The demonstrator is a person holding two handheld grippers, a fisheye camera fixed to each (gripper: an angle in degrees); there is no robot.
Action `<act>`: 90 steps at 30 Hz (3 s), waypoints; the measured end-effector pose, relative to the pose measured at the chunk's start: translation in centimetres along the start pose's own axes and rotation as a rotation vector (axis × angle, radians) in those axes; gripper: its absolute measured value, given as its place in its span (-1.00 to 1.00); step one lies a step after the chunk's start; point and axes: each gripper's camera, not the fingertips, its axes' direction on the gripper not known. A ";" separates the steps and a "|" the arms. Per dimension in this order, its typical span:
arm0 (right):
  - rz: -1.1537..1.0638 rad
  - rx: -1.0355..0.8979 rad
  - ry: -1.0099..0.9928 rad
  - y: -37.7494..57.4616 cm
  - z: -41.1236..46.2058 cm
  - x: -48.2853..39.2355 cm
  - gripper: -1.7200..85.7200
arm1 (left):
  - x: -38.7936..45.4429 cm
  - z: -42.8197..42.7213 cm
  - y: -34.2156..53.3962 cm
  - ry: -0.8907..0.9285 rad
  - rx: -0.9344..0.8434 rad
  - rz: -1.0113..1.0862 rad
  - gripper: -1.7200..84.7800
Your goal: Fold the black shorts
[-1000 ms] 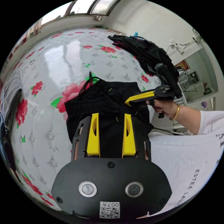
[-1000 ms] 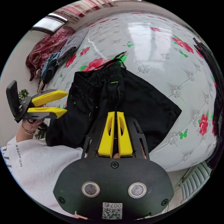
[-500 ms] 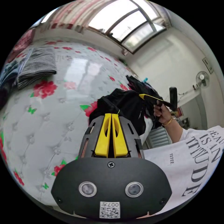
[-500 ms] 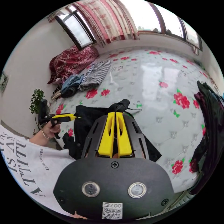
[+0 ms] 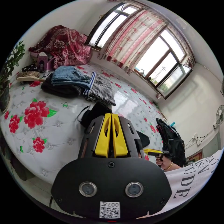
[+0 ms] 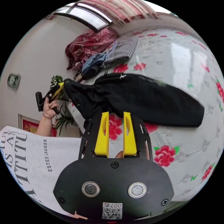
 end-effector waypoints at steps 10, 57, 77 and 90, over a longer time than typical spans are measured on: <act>-0.259 -0.198 0.017 -1.9 6.3 -5.8 -0.66 | 7.9 -1.6 -5.3 0.184 0.095 0.118 -0.98; 0.218 0.062 0.528 9.6 -8.2 -1.2 -0.86 | 2.2 1.1 8.3 -0.079 -0.468 -0.059 -0.98; 0.126 0.071 0.567 -2.8 -14.7 0.7 -0.85 | -4.7 0.5 -0.6 -0.193 -0.473 -0.126 -0.75; 0.153 -0.086 0.555 -21.0 -10.8 9.8 -0.86 | -0.7 24.2 -11.4 -0.273 -0.854 0.178 -0.66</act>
